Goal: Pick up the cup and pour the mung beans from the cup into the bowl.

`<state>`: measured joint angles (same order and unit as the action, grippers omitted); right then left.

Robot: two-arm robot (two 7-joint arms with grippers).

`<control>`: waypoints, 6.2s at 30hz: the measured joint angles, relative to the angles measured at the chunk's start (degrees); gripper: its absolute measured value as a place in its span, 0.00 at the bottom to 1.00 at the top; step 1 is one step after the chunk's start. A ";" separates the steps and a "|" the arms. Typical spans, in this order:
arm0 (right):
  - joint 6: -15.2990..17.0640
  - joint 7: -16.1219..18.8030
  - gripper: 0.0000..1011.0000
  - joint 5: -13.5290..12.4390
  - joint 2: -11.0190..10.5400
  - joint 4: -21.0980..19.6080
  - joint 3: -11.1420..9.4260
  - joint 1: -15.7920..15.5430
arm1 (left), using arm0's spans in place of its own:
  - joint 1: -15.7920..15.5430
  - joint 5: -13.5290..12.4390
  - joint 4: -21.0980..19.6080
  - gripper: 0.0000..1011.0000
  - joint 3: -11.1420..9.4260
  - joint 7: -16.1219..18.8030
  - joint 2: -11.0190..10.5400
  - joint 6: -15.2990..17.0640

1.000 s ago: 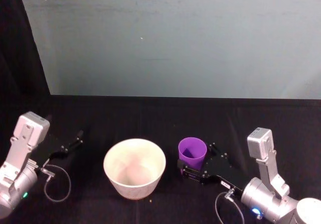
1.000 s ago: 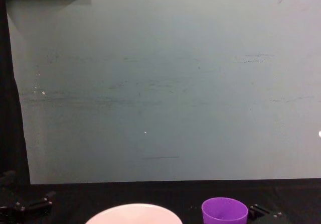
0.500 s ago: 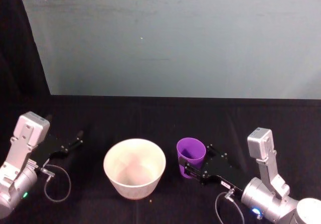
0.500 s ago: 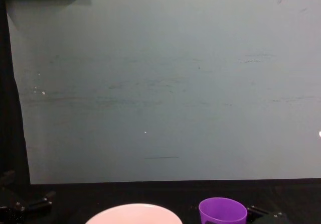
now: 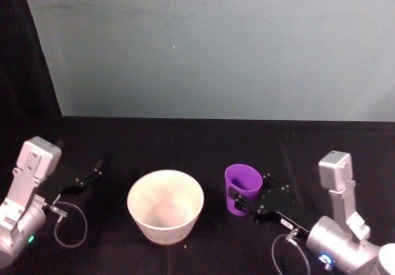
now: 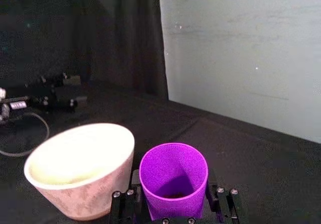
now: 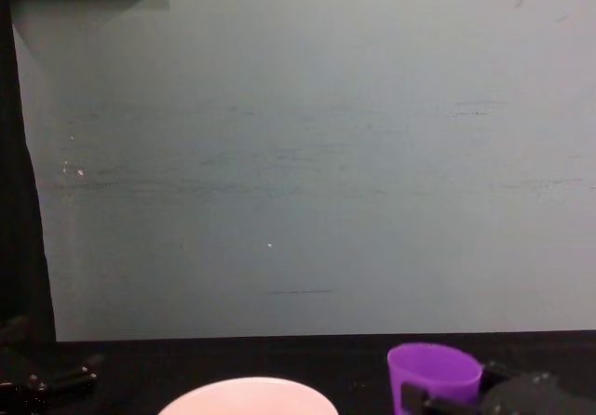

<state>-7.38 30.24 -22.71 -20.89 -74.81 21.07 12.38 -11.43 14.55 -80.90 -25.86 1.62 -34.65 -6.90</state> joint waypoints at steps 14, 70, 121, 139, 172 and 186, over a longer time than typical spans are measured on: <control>7.35 -2.04 0.73 -3.78 -5.54 -14.58 -2.59 -4.27 | 0.00 0.00 0.00 0.99 0.00 0.00 0.00 0.00; 18.58 -6.30 0.73 -11.13 -15.19 -30.41 -5.64 -2.44 | 0.00 0.00 0.00 0.99 0.00 0.00 0.00 0.00; 18.55 -6.30 0.73 -11.05 -15.15 -30.40 -5.64 -2.44 | 0.00 0.00 0.00 0.99 0.00 0.00 0.00 0.00; 18.55 -6.30 0.73 -11.05 -15.15 -30.40 -5.64 -2.43 | 0.00 0.00 0.00 0.99 0.00 0.00 0.00 0.00; 18.55 -6.30 0.73 -11.05 -15.16 -30.41 -5.64 -2.43 | 0.00 0.00 0.00 0.99 0.00 0.00 0.00 0.00; 18.55 -6.30 0.73 -11.05 -15.16 -30.41 -5.64 -2.44 | 0.00 0.00 0.00 0.99 0.00 0.00 0.00 0.00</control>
<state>11.17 23.94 -33.76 -36.05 -105.22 15.43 9.94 -11.43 14.55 -80.90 -25.86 1.62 -34.65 -6.91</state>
